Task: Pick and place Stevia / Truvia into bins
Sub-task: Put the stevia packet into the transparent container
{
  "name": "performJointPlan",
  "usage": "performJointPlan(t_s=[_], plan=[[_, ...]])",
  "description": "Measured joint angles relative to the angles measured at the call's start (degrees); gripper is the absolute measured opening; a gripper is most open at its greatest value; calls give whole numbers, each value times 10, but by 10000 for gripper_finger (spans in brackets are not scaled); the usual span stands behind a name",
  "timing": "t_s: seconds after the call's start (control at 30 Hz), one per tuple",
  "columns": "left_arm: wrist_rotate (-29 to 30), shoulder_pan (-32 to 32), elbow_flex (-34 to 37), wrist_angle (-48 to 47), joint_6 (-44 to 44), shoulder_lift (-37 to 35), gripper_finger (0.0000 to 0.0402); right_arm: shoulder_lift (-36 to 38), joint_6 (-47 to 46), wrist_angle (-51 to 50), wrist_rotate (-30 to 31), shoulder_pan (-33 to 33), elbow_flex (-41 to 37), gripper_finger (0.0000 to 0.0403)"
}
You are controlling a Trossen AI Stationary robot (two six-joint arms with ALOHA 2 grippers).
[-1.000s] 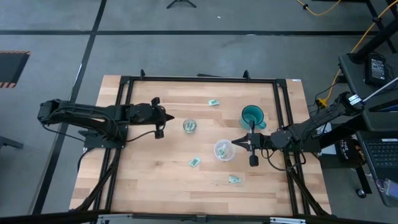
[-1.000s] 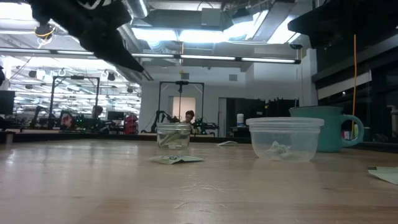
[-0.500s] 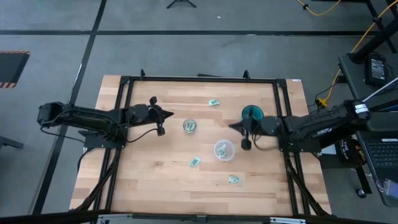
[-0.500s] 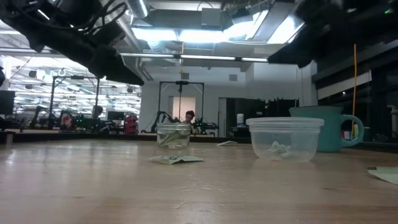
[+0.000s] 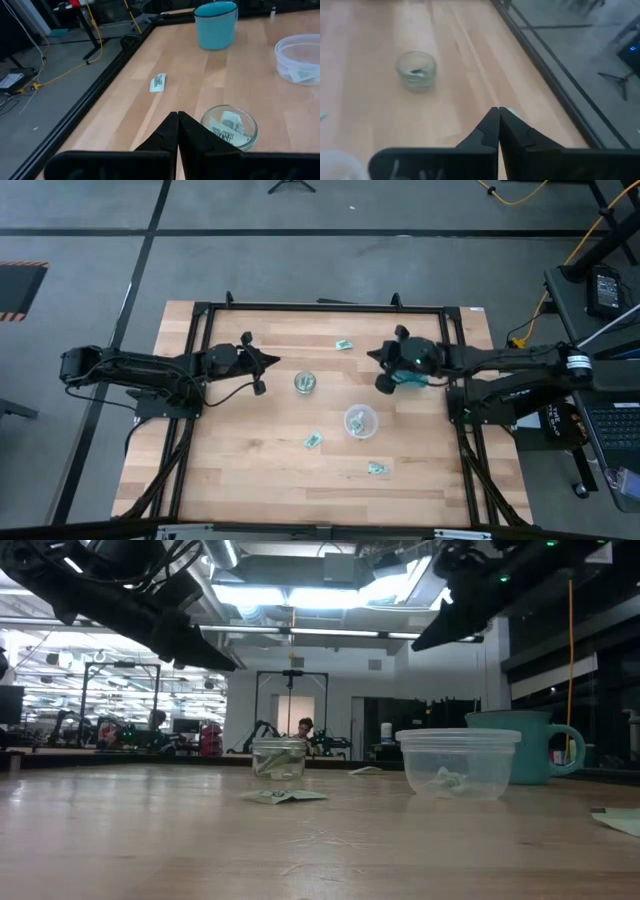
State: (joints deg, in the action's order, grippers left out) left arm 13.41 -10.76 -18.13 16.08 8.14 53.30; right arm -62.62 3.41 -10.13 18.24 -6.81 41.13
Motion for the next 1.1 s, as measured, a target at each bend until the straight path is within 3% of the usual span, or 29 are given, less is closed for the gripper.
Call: performJointPlan(t_s=[0.23,0.4,0.7,1.1], plan=[[-8,2,0,5,0,0,13,-86,29,-74,-31,-45,77,24],[-11,2,0,5,0,0,15,-145,68,-87,-73,-61,112,71],[-11,2,0,4,1,0,19,-220,91,-90,-75,-80,158,168],[-9,2,0,4,-9,0,60,-290,92,-86,-78,-120,170,230]])
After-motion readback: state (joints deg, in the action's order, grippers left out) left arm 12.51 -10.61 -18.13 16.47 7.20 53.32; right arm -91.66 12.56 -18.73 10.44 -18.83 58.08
